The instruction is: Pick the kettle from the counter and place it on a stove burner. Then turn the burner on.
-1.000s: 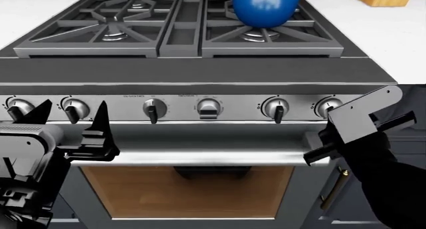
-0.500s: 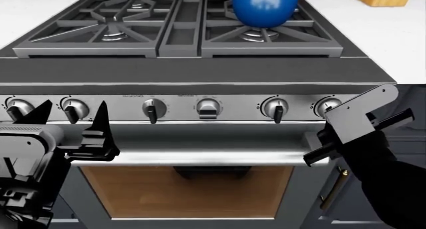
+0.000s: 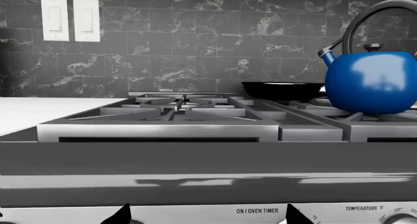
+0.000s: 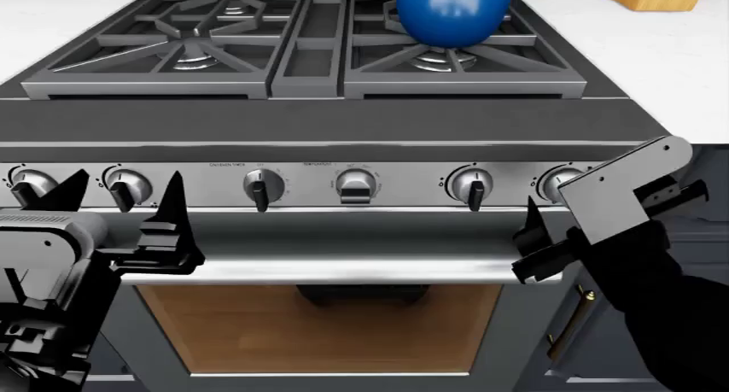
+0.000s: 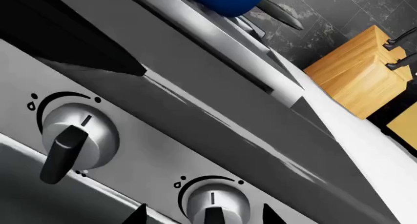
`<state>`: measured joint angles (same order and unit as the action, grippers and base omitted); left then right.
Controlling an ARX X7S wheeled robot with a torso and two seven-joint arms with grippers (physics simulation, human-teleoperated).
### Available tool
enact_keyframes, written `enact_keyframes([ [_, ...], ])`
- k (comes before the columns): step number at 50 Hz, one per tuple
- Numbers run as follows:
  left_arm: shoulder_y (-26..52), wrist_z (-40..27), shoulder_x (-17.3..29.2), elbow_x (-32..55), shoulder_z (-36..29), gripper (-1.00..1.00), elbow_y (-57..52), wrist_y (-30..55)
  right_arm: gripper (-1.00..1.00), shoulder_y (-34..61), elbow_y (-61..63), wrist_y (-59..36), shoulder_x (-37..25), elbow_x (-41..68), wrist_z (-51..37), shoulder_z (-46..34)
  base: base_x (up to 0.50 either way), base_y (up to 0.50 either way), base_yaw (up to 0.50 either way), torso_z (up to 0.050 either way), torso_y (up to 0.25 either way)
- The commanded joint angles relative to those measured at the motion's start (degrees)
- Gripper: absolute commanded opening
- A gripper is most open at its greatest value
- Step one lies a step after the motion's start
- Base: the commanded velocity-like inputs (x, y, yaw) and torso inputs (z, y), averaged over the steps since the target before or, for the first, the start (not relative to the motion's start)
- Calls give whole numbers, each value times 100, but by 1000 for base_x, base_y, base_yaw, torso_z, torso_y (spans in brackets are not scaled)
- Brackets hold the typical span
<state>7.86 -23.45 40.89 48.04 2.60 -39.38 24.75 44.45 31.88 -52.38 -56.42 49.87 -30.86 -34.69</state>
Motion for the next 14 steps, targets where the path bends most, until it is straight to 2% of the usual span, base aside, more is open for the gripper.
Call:
enact_keyframes([
  [1, -17, -8, 6, 9, 1, 100, -24, -13, 100, -22, 267, -68, -55, 257, -125, 121, 0, 0, 0, 0, 0],
  [14, -153, -9, 29, 27, 81, 100, -92, -80, 100, -463, 637, 82, -313, 574, -421, 320, 0, 0, 0, 0, 0],
])
